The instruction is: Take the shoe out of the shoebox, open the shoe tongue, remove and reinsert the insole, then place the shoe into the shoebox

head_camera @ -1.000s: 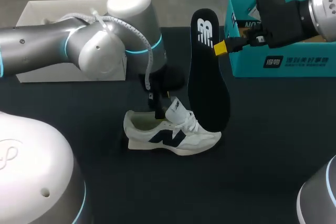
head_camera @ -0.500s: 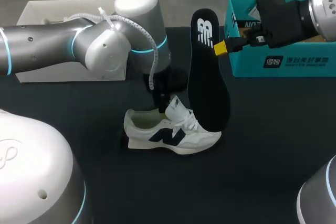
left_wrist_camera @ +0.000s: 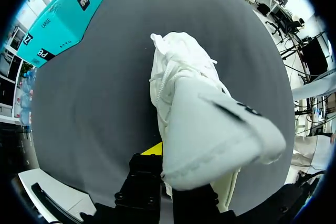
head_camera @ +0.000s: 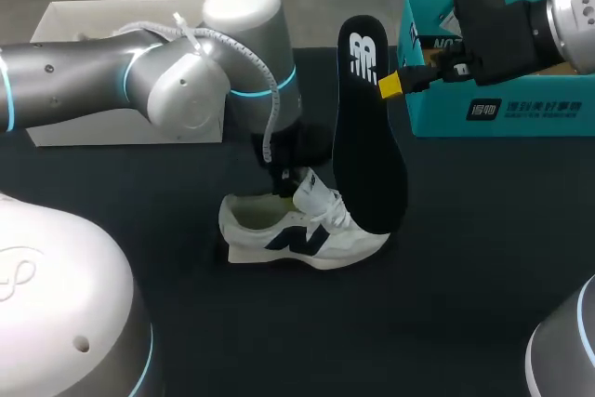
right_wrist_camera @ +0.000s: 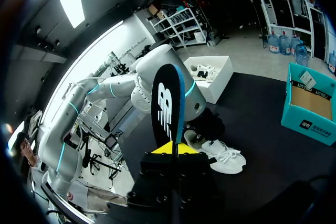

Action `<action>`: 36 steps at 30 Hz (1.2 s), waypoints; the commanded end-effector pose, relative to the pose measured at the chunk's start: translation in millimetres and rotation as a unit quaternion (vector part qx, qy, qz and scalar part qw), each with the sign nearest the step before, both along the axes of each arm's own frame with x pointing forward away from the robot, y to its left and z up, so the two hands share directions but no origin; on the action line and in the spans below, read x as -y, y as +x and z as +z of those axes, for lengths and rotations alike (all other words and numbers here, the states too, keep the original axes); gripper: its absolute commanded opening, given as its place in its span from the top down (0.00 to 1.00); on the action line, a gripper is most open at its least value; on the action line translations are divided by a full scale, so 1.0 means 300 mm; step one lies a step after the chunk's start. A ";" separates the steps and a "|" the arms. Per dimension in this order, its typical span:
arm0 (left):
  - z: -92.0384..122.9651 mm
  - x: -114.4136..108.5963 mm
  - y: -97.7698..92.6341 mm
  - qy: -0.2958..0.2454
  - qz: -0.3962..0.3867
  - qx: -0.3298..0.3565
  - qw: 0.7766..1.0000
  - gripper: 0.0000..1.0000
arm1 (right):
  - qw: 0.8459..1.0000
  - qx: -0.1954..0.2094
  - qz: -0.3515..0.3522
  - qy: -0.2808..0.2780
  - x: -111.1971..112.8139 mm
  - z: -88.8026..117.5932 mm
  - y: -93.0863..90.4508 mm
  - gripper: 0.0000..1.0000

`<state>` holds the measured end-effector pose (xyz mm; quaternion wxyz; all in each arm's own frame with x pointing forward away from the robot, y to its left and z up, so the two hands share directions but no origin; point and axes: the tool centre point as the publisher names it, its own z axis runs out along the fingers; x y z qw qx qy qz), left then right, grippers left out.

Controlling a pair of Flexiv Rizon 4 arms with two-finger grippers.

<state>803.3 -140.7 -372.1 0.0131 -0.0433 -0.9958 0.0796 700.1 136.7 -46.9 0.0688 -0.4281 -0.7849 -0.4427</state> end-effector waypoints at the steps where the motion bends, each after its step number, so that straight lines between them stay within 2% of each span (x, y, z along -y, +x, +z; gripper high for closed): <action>1: 0.029 -0.022 0.008 -0.006 -0.043 -0.018 0.999 1.00 | 1.000 -0.001 0.000 0.000 -0.005 -0.003 0.003 1.00; 5: 0.074 -0.037 0.024 0.010 -0.164 -0.050 0.985 1.00 | 1.000 -0.001 0.000 0.000 -0.005 -0.003 0.003 1.00; 6: 0.087 -0.041 0.028 0.040 -0.219 -0.070 0.972 1.00 | 1.000 -0.001 0.000 0.000 -0.005 -0.003 0.003 1.00; 7: 0.097 -0.046 0.029 0.030 -0.253 -0.085 0.963 1.00 | 1.000 -0.001 0.000 0.000 -0.005 -0.003 0.003 1.00; 8: 0.104 -0.050 0.031 0.066 -0.284 -0.085 0.953 1.00 | 1.000 -0.001 0.000 0.000 -0.005 -0.003 0.003 1.00; 9: 0.111 -0.051 0.031 0.053 -0.316 -0.108 0.941 1.00 | 1.000 -0.001 0.000 0.000 -0.005 -0.003 0.003 1.00; 10: 0.118 -0.056 0.039 0.061 -0.335 -0.116 0.933 1.00 | 1.000 -0.001 0.000 0.000 -0.005 -0.003 0.003 1.00; 13: 0.129 -0.056 0.041 0.069 -0.423 -0.132 0.894 1.00 | 1.000 -0.001 0.000 0.000 -0.005 -0.003 0.003 1.00; 15: 0.134 -0.055 0.041 0.062 -0.454 -0.139 0.878 1.00 | 1.000 -0.001 0.000 0.000 -0.005 -0.003 0.003 1.00; 16: 0.143 -0.055 0.039 0.050 -0.501 -0.149 0.851 1.00 | 1.000 -0.001 0.000 0.000 -0.005 -0.003 0.003 1.00; 17: 0.150 -0.058 0.038 0.045 -0.512 -0.152 0.844 1.00 | 1.000 -0.001 0.000 0.000 -0.005 -0.003 0.003 1.00; 19: 0.157 -0.058 0.032 0.023 -0.568 -0.156 0.807 1.00 | 1.000 -0.001 0.000 0.000 -0.005 -0.003 0.003 1.00; 21: 0.169 -0.065 0.031 0.008 -0.578 -0.136 0.805 1.00 | 1.000 -0.001 0.000 0.000 -0.005 -0.003 0.003 1.00; 33: 0.169 -0.065 0.031 0.008 -0.578 -0.136 0.805 1.00 | 1.000 -0.001 0.000 0.000 -0.005 -0.003 0.003 1.00; 36: 0.159 -0.041 0.035 0.009 -0.580 -0.141 0.803 1.00 | 1.000 -0.001 0.000 0.000 -0.005 -0.003 0.003 1.00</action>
